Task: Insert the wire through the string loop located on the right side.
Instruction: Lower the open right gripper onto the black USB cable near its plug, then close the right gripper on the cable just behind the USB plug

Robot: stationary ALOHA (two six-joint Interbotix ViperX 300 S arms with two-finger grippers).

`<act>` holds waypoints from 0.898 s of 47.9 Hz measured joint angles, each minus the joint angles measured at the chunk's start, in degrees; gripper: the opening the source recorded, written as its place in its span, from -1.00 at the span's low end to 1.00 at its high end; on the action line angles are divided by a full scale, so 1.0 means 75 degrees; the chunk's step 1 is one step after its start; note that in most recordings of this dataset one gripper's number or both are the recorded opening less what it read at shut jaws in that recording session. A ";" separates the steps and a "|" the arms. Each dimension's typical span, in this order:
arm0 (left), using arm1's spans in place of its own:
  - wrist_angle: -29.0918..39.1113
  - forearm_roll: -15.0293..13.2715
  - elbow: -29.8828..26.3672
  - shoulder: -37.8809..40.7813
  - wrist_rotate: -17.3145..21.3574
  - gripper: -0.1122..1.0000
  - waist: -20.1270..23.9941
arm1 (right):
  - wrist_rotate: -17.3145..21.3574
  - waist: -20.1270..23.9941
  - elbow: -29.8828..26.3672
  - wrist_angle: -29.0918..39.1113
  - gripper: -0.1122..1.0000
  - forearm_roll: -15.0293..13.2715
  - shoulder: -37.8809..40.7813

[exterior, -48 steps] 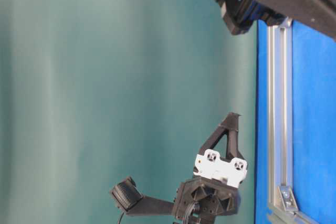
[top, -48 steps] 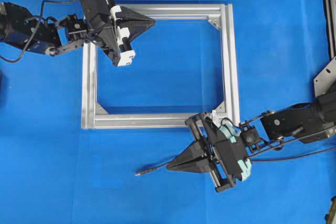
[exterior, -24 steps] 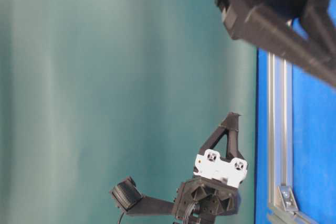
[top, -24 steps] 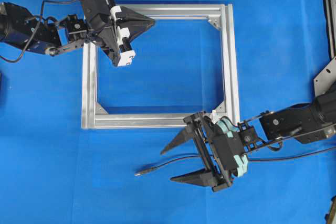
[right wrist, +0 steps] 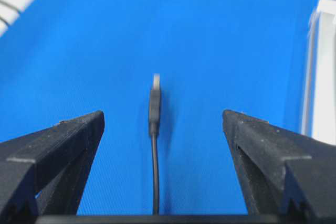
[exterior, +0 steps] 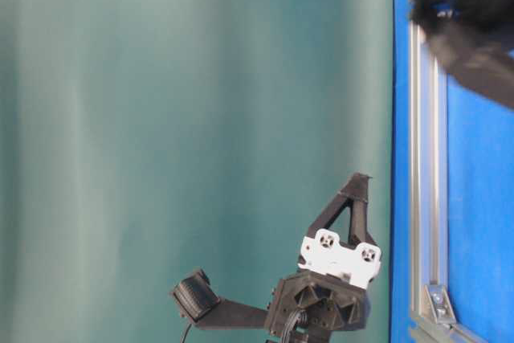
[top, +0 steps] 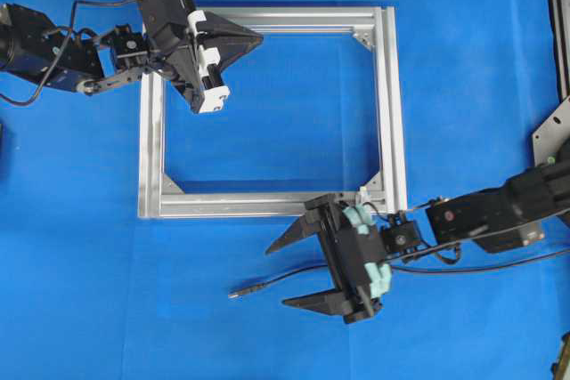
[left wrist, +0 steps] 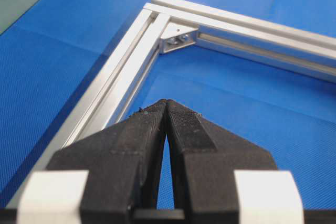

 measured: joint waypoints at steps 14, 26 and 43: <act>0.0117 0.0000 0.0012 0.0000 0.0000 -0.79 0.0000 | 0.0000 0.0141 -0.0059 -0.0012 0.67 0.0504 0.0445; 0.0117 0.0000 0.0012 0.0000 0.0000 -0.79 0.0000 | 0.0000 0.0141 -0.0164 0.0000 0.60 0.0527 0.0586; 0.0117 0.0000 0.0012 0.0000 0.0000 -0.79 0.0012 | 0.0000 0.0141 -0.0223 0.0082 0.03 0.0551 0.0609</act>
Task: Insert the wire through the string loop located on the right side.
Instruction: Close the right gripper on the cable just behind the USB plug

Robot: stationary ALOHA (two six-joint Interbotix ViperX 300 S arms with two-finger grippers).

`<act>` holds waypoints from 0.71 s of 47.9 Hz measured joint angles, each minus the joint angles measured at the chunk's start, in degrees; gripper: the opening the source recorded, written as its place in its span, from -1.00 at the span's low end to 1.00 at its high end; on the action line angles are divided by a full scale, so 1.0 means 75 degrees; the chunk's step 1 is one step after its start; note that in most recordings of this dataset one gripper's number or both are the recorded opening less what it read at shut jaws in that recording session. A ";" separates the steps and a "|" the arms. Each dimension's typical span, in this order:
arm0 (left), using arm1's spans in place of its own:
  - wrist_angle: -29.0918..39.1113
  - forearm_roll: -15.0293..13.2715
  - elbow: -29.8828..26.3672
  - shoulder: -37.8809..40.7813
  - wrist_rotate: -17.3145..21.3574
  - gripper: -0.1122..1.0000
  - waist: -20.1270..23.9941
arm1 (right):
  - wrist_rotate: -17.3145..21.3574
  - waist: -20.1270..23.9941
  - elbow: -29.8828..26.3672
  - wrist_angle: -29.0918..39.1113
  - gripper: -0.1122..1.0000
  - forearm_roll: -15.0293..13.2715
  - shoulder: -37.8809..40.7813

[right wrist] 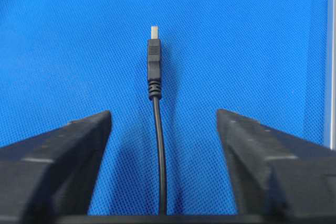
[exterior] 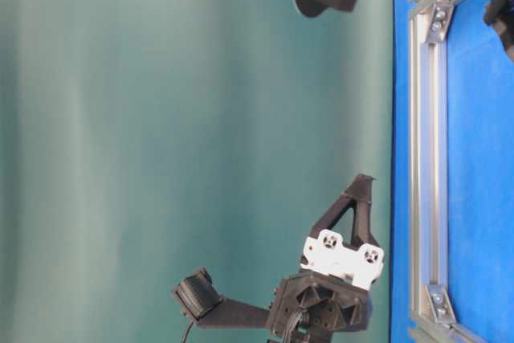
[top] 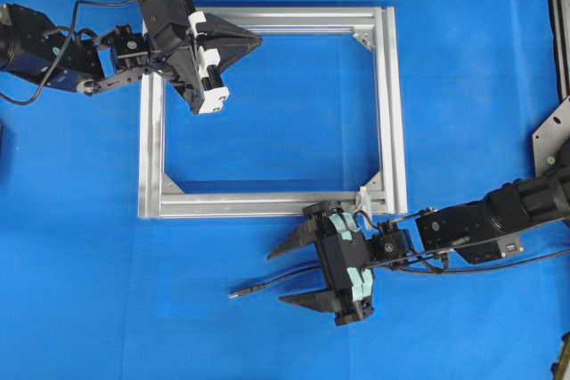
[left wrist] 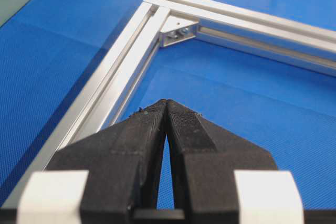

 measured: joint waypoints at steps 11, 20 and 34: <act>0.0000 0.0000 -0.0012 0.0000 0.0000 -0.79 -0.0012 | -0.0035 0.0012 -0.0070 0.0328 -0.84 0.0000 0.0023; 0.0000 0.0012 -0.0012 0.0000 0.0000 -0.79 -0.0012 | -0.0035 0.0000 -0.0070 0.0352 -0.85 0.0000 0.0023; 0.0000 0.0012 0.0000 0.0000 0.0000 -0.79 -0.0012 | -0.0035 0.0000 -0.0070 0.0363 -0.86 -0.0012 0.0000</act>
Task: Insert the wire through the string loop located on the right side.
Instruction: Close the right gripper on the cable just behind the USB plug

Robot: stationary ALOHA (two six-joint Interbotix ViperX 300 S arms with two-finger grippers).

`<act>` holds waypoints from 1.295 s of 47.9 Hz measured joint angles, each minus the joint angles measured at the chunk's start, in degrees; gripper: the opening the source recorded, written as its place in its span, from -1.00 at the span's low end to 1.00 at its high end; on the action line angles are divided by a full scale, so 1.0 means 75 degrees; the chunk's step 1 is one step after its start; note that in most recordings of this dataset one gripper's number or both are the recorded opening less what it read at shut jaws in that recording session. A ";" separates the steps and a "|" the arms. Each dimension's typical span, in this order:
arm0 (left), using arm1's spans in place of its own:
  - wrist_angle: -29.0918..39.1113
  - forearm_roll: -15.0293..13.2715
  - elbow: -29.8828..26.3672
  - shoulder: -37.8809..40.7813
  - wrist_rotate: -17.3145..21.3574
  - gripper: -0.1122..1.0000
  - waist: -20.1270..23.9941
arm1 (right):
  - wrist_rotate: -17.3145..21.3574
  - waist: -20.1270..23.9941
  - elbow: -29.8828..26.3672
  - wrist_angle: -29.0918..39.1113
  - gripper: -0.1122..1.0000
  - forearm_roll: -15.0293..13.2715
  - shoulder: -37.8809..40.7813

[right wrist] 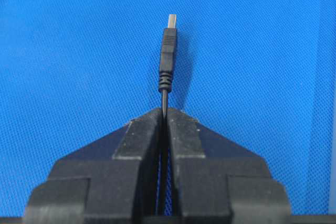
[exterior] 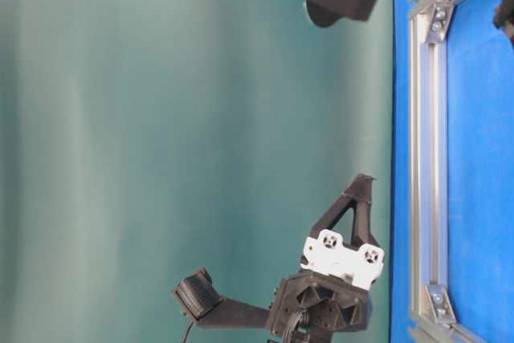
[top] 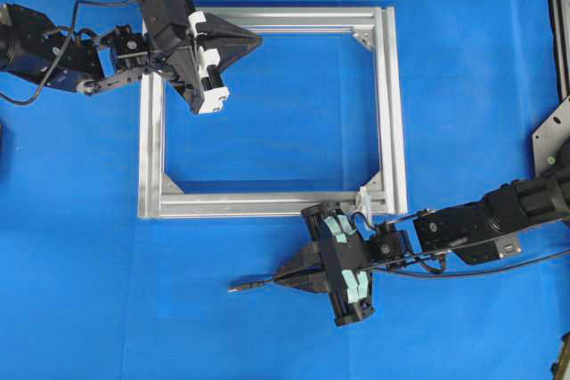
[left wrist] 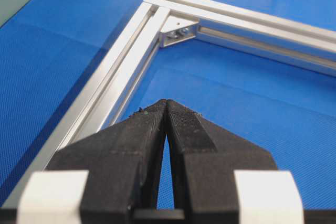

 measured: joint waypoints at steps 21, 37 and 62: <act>0.0000 0.0000 0.0000 0.0000 0.0000 -0.79 0.0000 | -0.0375 0.0000 0.0234 0.0715 -0.85 0.0000 -0.1395; 0.0000 0.0000 0.0000 0.0000 0.0000 -0.79 0.0000 | -0.0445 0.0000 0.0223 0.1160 -0.85 0.0000 -0.1582; 0.0035 0.0000 -0.0012 0.0000 -0.0035 -0.79 0.0012 | -0.0434 -0.0012 0.0223 0.1172 -0.86 0.0000 -0.1582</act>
